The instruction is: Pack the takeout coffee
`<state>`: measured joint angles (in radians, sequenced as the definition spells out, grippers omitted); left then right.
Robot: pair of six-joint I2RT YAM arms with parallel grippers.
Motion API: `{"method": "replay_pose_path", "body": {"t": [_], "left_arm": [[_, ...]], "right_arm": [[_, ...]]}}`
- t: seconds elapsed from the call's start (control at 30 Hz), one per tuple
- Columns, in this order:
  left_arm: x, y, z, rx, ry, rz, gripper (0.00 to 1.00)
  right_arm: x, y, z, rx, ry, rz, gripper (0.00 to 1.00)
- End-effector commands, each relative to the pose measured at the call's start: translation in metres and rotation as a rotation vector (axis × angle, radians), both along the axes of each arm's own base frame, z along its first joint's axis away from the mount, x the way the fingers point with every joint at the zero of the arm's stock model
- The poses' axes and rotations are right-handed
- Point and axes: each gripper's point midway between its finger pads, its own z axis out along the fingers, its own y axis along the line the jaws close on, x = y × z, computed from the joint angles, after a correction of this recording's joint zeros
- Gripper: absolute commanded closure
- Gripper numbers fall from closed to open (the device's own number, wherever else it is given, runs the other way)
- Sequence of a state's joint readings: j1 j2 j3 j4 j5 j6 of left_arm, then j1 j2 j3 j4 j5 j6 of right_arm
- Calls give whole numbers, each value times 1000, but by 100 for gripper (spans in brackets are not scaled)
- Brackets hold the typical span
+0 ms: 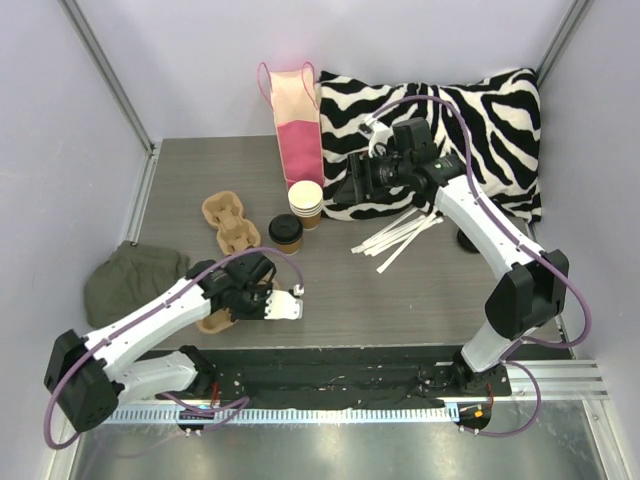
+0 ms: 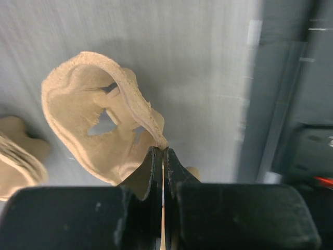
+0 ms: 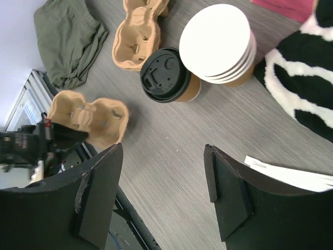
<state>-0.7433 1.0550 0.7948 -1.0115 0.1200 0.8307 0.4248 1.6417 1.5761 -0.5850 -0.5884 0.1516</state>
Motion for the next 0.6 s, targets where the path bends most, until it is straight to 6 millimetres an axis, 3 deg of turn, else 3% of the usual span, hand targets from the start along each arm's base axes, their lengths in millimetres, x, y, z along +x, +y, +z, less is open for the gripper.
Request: {"method": "replay_pose_path", "body": {"t": [0.0, 0.13, 0.2, 0.23, 0.27, 0.33, 0.37, 0.47, 0.57], "left_arm": [[54, -21, 0, -7, -226, -88, 100], [56, -30, -7, -23, -231, -178, 99], [55, -27, -6, 7, -196, -199, 79], [44, -23, -6, 6, -128, -196, 71], [48, -30, 11, -44, -121, -175, 56], [44, -26, 29, -127, -24, -64, 49], [56, -30, 54, -181, -53, -19, 44], [88, -13, 81, -249, -75, 185, 39], [124, 8, 74, -222, -103, 407, 41]], "right_arm": [[-1, -16, 17, 17, -50, -26, 28], [2, -23, 14, 20, -36, -46, 28], [5, -27, 15, 25, -34, -58, 26], [5, -29, 16, 27, -32, -65, 26], [6, -31, 18, 29, -36, -68, 25], [6, -35, 20, 38, -36, -75, 25], [6, -37, 22, 42, -35, -78, 25], [9, -40, 24, 48, -35, -88, 24], [15, -42, 24, 52, -39, -106, 24]]}}
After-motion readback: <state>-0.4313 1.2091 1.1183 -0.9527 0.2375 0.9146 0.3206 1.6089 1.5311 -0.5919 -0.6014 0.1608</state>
